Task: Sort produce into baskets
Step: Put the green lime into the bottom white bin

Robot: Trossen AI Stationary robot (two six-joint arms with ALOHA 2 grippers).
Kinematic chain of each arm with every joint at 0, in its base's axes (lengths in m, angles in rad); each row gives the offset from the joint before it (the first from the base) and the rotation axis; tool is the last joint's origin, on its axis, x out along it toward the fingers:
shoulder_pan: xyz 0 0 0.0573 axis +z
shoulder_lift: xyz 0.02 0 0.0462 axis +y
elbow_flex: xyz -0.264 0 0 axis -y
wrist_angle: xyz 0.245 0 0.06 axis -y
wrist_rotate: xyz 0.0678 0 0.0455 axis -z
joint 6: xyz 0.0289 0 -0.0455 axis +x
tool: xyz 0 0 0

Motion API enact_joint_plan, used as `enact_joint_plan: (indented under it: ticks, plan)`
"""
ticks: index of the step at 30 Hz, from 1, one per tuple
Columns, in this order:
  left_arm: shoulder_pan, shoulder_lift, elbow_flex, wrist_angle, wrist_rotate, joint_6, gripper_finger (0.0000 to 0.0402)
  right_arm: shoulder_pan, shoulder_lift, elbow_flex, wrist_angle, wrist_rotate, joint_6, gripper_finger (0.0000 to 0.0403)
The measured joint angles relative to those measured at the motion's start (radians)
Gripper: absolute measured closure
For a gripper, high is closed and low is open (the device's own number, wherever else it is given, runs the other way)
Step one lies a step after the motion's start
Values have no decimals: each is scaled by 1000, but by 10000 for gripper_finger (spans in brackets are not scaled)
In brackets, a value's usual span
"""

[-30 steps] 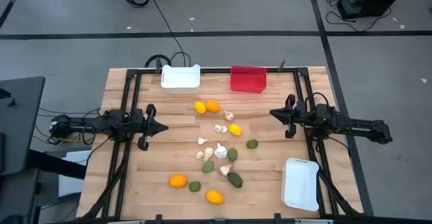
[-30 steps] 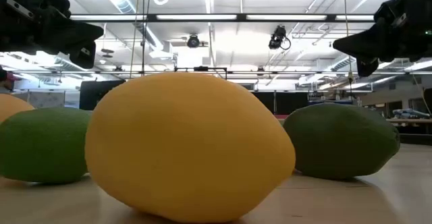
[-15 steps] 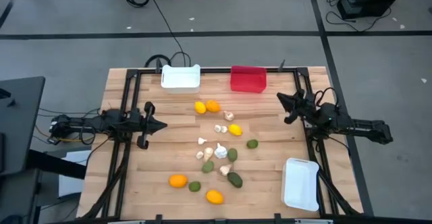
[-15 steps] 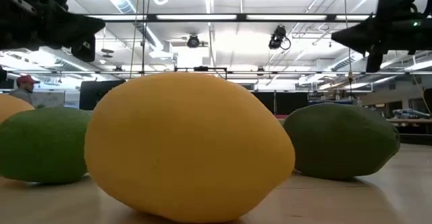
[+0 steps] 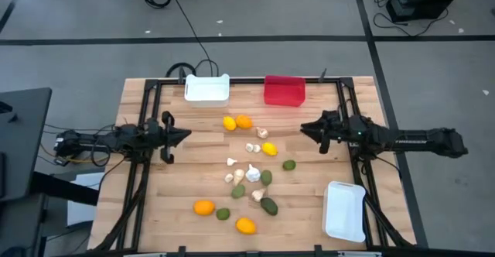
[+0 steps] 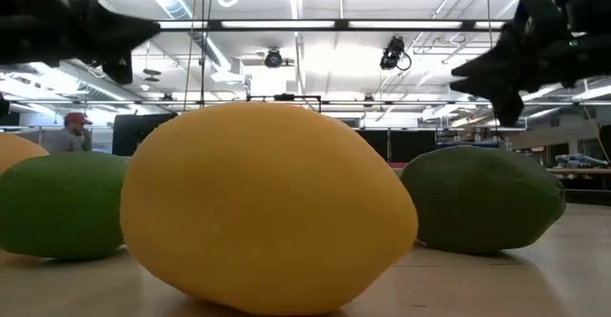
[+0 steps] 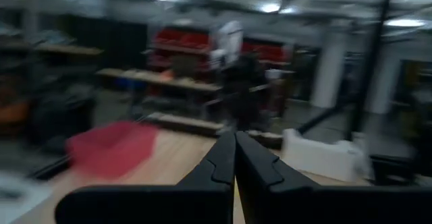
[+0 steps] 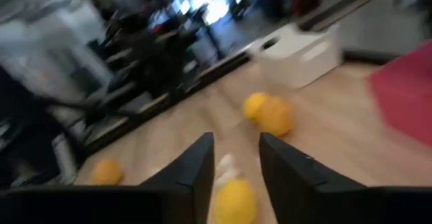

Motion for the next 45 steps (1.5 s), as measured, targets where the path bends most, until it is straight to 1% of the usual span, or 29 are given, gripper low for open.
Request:
enact_joint_plan:
  ticks: [3, 6, 8, 12, 13, 15, 18, 20, 22, 24, 26, 29, 32, 37, 41, 43, 45]
  plan:
    - [0, 61, 0, -1, -91, -32, 390, 33, 129, 83, -9, -49, -36, 230]
    - [0, 138, 0, 11, -116, -46, 390, 73, 252, 169, -16, -86, -111, 213]
    - [0, 186, 0, 32, -120, -65, 390, 99, 326, 234, -55, -110, -189, 208]
    - [0, 283, 0, 97, -122, -75, 390, 162, 467, 365, -289, -124, -466, 211]
    - [0, 306, 0, 112, -122, -86, 390, 181, 500, 394, -352, -122, -499, 213]
    - [0, 349, 0, 133, -122, -103, 390, 217, 568, 452, -437, -103, -489, 215]
    - [0, 413, 0, 155, -122, -126, 390, 258, 654, 529, -556, -64, -377, 214]
    - [0, 451, 0, 184, -124, -120, 390, 287, 700, 569, -630, -59, -344, 211]
    - [0, 491, 0, 218, -161, -114, 390, 316, 737, 592, -679, -48, -327, 205]
    - [0, 529, 0, 264, -222, -118, 390, 338, 773, 603, -693, -27, -321, 196]
    - [1, 562, 0, 315, -259, -113, 390, 351, 803, 605, -698, 2, -317, 183]
    - [1, 604, 0, 379, -276, -91, 390, 358, 856, 605, -692, 51, -318, 161]
    - [0, 634, 0, 408, -283, -72, 390, 358, 913, 605, -682, 90, -319, 137]
    - [0, 661, 0, 409, -283, -72, 390, 359, 1009, 605, -669, 42, -323, 111]
    - [0, 666, 0, 408, -283, -72, 390, 358, 1070, 605, -671, 40, -313, 117]
    - [0, 666, 0, 408, -283, -72, 390, 358, 1085, 605, -670, 40, -295, 131]
    - [0, 666, 0, 408, -283, -73, 390, 358, 1089, 610, -671, 41, -283, 153]
